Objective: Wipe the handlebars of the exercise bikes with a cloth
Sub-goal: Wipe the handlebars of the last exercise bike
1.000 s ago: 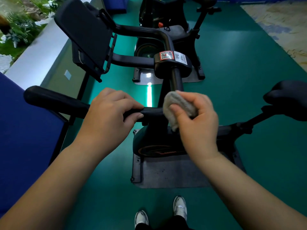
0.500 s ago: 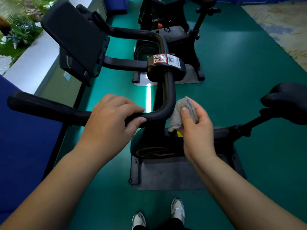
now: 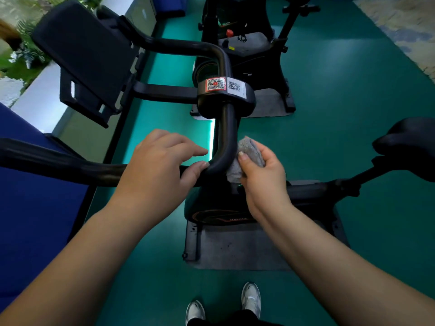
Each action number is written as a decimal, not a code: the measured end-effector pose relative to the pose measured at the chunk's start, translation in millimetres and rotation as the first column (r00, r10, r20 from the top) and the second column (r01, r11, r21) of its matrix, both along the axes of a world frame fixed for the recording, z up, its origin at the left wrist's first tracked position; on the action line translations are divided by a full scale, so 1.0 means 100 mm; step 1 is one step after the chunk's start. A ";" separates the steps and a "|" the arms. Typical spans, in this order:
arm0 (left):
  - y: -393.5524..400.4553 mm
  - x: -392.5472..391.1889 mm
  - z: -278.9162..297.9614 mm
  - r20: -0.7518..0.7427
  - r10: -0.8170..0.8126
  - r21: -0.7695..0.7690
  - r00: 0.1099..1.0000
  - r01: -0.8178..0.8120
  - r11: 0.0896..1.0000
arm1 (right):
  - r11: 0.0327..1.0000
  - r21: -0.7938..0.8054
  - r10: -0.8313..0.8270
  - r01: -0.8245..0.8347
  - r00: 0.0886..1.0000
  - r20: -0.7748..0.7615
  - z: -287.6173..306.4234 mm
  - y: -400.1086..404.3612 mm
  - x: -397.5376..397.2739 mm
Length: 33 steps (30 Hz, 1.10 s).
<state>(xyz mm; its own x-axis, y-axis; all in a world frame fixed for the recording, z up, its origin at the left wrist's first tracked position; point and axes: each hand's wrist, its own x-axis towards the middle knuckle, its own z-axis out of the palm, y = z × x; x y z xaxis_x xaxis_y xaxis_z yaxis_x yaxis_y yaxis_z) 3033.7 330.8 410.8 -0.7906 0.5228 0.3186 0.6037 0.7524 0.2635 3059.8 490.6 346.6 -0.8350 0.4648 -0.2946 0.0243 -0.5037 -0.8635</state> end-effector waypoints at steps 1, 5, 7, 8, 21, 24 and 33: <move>0.02 -0.01 0.00 0.003 0.001 -0.004 1.000 -0.001 1.000 | 1.000 -0.004 0.013 -0.013 1.000 0.022 -0.02 -0.02 0.02; 0.12 -0.04 0.00 0.029 -0.026 -0.002 0.999 0.026 1.000 | 0.989 -0.112 0.105 -0.100 0.994 0.042 -0.10 -0.10 0.19; 0.15 -0.06 0.00 0.060 -0.034 -0.005 0.998 0.034 0.999 | 0.986 -0.135 0.106 -0.102 0.994 0.027 -0.09 -0.04 0.08; 0.16 -0.08 0.01 0.080 -0.031 -0.011 0.996 0.032 0.999 | 0.986 -0.142 0.094 -0.091 0.995 0.015 -0.07 0.01 -0.02; 0.40 -0.30 0.03 0.188 0.022 -0.132 0.982 0.004 0.991 | 0.968 -0.192 0.164 -0.159 0.986 0.011 -0.10 0.19 -0.27; 0.41 -0.32 0.03 0.184 0.015 -0.127 0.983 0.009 0.992 | 0.974 -0.207 0.103 -0.097 0.995 0.019 -0.02 0.27 -0.62; 0.40 -0.29 0.01 0.178 0.009 -0.100 0.984 0.009 0.995 | 0.955 -0.200 0.217 -0.219 0.976 -0.030 -0.12 0.26 -0.32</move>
